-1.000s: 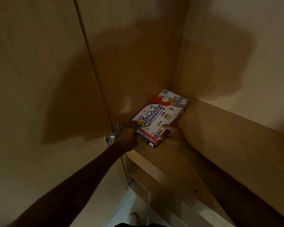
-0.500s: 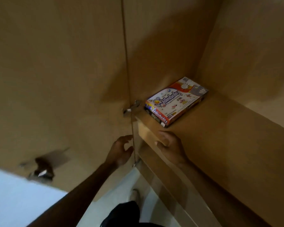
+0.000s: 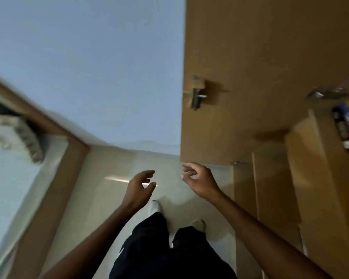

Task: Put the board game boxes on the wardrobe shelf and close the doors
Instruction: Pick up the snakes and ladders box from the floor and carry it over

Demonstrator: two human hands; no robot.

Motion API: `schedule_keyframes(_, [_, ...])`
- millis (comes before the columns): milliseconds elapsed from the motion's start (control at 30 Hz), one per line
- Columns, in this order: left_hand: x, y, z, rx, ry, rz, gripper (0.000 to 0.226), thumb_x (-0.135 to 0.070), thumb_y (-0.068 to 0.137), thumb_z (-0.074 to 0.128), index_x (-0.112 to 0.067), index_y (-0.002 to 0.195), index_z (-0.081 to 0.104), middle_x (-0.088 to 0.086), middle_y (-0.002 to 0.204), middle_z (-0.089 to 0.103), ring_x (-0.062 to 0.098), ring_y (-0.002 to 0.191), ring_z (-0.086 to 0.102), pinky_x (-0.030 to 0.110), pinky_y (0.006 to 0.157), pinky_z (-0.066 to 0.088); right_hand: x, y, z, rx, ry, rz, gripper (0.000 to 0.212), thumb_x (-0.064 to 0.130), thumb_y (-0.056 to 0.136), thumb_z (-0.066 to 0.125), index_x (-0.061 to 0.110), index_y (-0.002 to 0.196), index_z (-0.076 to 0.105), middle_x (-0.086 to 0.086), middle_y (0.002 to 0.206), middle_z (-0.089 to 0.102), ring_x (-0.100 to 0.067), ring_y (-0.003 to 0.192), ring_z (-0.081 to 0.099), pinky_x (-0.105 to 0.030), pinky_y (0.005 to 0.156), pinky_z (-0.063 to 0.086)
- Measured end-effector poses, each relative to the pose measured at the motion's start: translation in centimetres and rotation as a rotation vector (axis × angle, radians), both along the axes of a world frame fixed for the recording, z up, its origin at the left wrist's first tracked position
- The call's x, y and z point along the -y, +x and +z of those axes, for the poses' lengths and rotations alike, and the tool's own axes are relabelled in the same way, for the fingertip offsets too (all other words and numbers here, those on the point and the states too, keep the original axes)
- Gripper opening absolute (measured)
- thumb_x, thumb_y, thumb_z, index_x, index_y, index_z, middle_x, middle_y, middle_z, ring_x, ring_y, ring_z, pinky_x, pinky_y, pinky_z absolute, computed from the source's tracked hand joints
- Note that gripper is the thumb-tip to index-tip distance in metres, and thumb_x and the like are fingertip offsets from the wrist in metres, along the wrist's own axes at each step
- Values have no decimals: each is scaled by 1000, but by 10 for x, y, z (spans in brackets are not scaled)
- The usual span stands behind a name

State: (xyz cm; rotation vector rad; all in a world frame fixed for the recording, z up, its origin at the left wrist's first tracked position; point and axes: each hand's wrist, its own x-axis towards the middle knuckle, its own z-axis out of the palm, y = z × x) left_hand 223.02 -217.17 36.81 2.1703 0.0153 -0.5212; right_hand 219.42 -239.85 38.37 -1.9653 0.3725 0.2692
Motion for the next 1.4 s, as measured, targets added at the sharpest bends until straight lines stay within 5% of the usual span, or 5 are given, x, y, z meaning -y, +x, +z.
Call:
schedule_keyframes(667, [-424, -192, 5, 11, -5, 1083, 33, -15, 89, 63, -21, 122, 64, -7, 112, 66, 1, 96, 62, 21, 80, 49, -509, 22, 4, 10, -29, 1099, 38, 23, 83, 71, 18, 120, 66, 5, 98, 67, -10, 86, 66, -20, 78, 53])
schedule_keyframes(933, [-508, -305, 12, 10, -30, 1642, 35, -16, 91, 62, -22, 125, 62, -7, 114, 65, 4, 99, 61, 16, 76, 47, -699, -30, 6, 66, -99, 1673, 38, 29, 84, 70, 25, 121, 64, 7, 101, 68, -4, 88, 64, -22, 78, 54])
schedule_keyframes(1400, [-595, -447, 19, 52, -120, 2383, 32, -16, 91, 61, -23, 122, 62, -7, 110, 65, 5, 99, 60, 16, 78, 47, -937, -225, 15, 131, -109, 2379, 40, 30, 88, 67, 21, 126, 60, 5, 108, 66, -6, 93, 63, -27, 83, 56])
